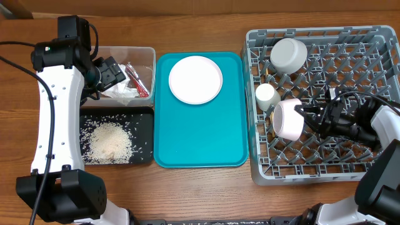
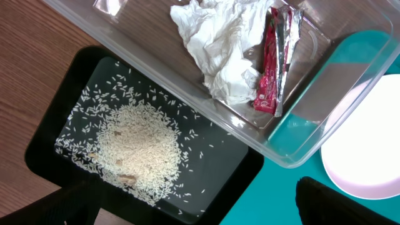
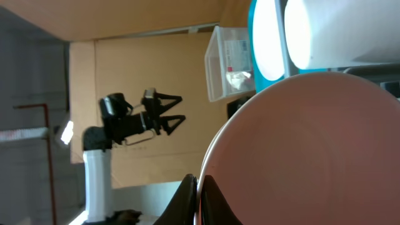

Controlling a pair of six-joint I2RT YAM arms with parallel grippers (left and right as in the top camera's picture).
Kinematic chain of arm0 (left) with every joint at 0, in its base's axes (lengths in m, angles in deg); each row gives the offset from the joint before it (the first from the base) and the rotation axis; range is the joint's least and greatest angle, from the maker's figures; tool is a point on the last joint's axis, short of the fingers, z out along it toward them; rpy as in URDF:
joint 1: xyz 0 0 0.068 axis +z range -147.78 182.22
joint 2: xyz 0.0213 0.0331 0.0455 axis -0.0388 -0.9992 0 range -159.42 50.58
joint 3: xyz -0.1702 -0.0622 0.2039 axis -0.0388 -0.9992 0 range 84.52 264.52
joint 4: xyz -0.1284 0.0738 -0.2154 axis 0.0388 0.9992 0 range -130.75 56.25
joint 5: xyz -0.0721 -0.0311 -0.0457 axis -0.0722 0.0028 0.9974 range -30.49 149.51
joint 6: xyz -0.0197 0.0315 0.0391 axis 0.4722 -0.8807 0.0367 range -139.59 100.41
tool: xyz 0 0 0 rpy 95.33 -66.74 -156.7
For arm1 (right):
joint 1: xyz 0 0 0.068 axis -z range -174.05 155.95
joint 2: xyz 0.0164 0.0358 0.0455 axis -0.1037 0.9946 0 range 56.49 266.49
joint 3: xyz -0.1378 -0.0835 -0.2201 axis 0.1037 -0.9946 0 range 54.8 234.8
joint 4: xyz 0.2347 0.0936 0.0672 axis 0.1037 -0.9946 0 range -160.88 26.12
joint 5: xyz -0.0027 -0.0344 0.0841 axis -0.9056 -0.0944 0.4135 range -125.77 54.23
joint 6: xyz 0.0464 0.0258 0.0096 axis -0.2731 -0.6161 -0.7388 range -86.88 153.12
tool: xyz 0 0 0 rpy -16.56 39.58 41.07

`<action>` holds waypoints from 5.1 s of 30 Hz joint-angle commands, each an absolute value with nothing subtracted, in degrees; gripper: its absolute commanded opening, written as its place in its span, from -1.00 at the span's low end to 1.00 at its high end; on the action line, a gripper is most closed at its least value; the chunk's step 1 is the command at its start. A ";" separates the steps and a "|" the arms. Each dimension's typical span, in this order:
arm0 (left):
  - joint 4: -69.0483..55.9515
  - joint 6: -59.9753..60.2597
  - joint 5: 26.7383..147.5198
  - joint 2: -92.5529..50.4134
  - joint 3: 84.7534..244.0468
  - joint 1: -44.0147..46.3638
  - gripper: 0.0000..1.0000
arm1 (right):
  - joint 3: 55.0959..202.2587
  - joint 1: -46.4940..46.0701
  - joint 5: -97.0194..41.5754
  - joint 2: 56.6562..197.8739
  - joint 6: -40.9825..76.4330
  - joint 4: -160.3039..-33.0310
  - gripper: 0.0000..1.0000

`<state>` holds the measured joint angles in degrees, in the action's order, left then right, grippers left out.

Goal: Sort waste into correct bins and load items into the dishwasher
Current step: 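Carry the pink bowl right and set it in the dish rack, then release the bowl and move the right gripper back to the tray, then grasp the edge of the pink plate with the right gripper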

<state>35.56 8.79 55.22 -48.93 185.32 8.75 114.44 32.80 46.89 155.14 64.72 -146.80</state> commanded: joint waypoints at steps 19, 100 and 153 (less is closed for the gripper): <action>35.47 8.72 55.06 -48.75 186.58 8.97 1.00 | 124.23 41.87 33.64 155.25 58.88 -145.57 0.81; 35.49 8.72 55.06 -48.75 186.58 8.94 1.00 | 139.57 -36.31 -2.95 178.88 19.67 -105.60 1.00; 35.49 8.72 55.06 -48.75 186.58 8.97 1.00 | 137.96 -35.11 -46.92 168.69 18.07 -116.26 0.24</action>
<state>35.54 8.79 55.22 -48.93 185.32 8.75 138.83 -35.33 -43.78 168.74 19.41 -117.40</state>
